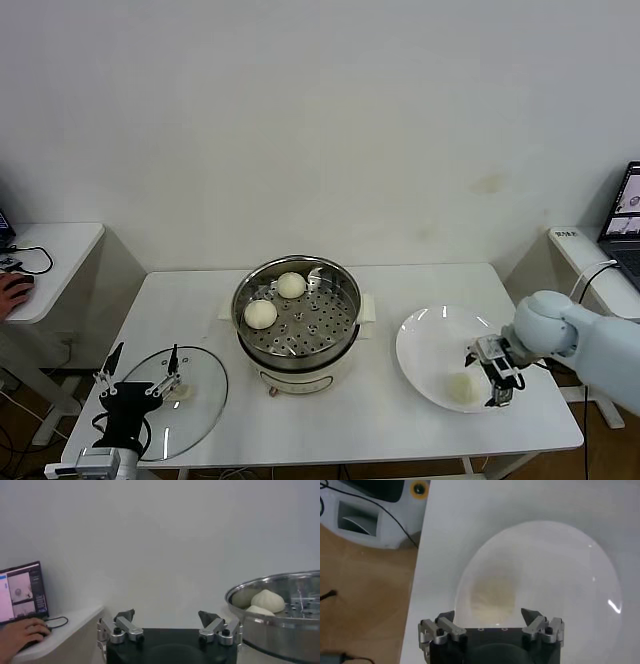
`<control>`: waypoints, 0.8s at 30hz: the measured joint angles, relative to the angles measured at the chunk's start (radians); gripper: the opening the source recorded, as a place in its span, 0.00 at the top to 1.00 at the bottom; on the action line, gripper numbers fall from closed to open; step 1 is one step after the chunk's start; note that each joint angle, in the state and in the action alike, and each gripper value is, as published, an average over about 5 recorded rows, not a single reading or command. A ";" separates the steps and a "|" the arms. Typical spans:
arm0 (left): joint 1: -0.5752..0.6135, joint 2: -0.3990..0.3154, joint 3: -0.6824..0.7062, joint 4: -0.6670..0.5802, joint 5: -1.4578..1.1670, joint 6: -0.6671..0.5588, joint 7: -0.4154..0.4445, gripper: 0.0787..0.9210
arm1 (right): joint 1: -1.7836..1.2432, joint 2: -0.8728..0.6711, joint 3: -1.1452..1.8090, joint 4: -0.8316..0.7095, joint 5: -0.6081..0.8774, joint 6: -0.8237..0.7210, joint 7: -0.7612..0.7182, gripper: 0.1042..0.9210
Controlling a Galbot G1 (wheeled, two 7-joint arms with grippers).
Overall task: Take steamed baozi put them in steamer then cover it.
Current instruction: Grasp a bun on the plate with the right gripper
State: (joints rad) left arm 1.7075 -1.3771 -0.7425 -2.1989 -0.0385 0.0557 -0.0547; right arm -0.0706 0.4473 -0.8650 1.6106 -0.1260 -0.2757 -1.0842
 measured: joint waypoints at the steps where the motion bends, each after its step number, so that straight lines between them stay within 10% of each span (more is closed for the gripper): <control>1: 0.000 0.000 -0.001 0.000 0.000 0.000 0.000 0.12 | -0.006 0.005 0.004 -0.007 -0.002 -0.001 0.003 0.12; 24: -0.002 -0.002 -0.003 0.000 0.003 -0.001 0.000 0.12 | -0.077 0.083 0.055 -0.097 -0.013 -0.020 0.021 0.34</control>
State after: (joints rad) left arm 1.7054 -1.3790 -0.7451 -2.1992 -0.0357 0.0551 -0.0547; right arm -0.1481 0.5302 -0.8096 1.5141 -0.1392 -0.2958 -1.0633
